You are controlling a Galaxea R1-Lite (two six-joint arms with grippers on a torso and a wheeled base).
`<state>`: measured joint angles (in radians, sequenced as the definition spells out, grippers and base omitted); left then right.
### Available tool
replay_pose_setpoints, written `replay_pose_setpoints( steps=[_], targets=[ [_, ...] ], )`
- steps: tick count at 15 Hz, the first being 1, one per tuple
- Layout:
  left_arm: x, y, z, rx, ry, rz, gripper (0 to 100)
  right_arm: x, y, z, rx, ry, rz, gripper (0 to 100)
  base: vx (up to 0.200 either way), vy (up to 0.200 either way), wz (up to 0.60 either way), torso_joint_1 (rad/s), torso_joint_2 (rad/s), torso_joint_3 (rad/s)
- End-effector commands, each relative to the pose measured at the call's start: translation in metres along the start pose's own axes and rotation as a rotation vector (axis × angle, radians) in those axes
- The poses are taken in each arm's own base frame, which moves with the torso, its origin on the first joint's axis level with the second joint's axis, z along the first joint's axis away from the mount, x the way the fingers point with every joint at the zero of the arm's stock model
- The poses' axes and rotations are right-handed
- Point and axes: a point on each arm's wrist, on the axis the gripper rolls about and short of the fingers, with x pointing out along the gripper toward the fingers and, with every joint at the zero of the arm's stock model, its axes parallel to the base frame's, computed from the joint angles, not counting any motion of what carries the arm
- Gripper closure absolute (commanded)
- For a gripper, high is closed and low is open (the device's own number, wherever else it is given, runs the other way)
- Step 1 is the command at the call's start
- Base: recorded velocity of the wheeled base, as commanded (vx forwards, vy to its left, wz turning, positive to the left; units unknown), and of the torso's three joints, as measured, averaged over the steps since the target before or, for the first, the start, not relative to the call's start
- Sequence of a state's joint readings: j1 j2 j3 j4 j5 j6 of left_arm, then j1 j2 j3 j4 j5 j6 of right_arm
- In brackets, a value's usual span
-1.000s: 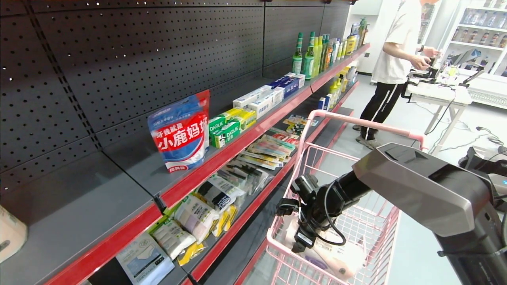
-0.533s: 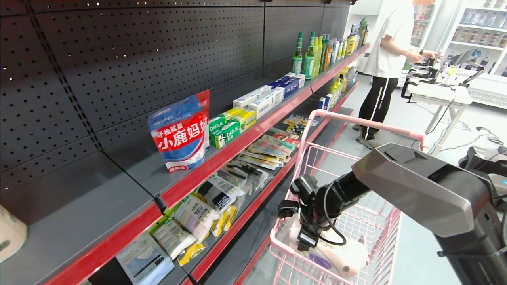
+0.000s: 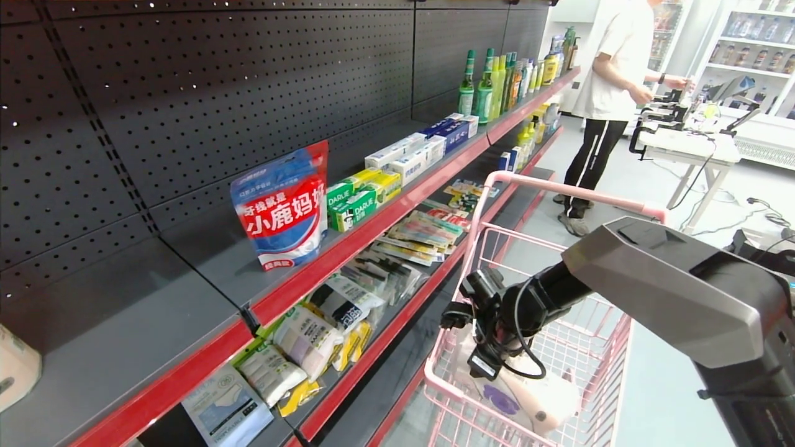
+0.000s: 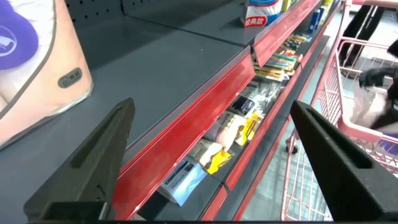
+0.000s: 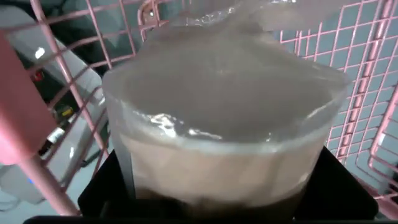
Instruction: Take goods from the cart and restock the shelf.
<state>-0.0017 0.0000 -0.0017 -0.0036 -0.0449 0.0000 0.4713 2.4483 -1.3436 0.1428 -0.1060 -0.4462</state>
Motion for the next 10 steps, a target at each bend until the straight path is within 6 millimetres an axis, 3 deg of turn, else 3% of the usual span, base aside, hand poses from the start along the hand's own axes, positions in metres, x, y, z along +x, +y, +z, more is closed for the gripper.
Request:
replay_pose_setpoints(
  steps=[1,3,4,5,6,10],
  targets=[
    [0.0,0.0,0.0,0.0,0.002,0.001,0,-0.065,-0.009,0.017,0.092,-0.136,-0.062,100,0.0,0.0,0.0,0.0,0.0,0.0],
    [0.0,0.0,0.0,0.0,0.002,0.001,0,-0.109,-0.019,0.014,0.119,-0.174,-0.091,100,0.0,0.0,0.0,0.0,0.0,0.0],
    [0.0,0.0,0.0,0.0,0.002,0.001,0,-0.114,-0.02,0.014,0.122,-0.182,-0.096,100,0.0,0.0,0.0,0.0,0.0,0.0],
    [0.0,0.0,0.0,0.0,0.002,0.001,0,-0.149,-0.023,0.009,0.154,-0.236,-0.148,100,0.0,0.0,0.0,0.0,0.0,0.0],
    [0.0,0.0,0.0,0.0,0.002,0.001,0,-0.159,-0.023,0.006,0.17,-0.25,-0.163,100,0.0,0.0,0.0,0.0,0.0,0.0],
    [0.0,0.0,0.0,0.0,0.001,0.001,0,-0.236,-0.023,-0.02,0.271,-0.355,-0.349,100,0.0,0.0,0.0,0.0,0.0,0.0]
  ],
)
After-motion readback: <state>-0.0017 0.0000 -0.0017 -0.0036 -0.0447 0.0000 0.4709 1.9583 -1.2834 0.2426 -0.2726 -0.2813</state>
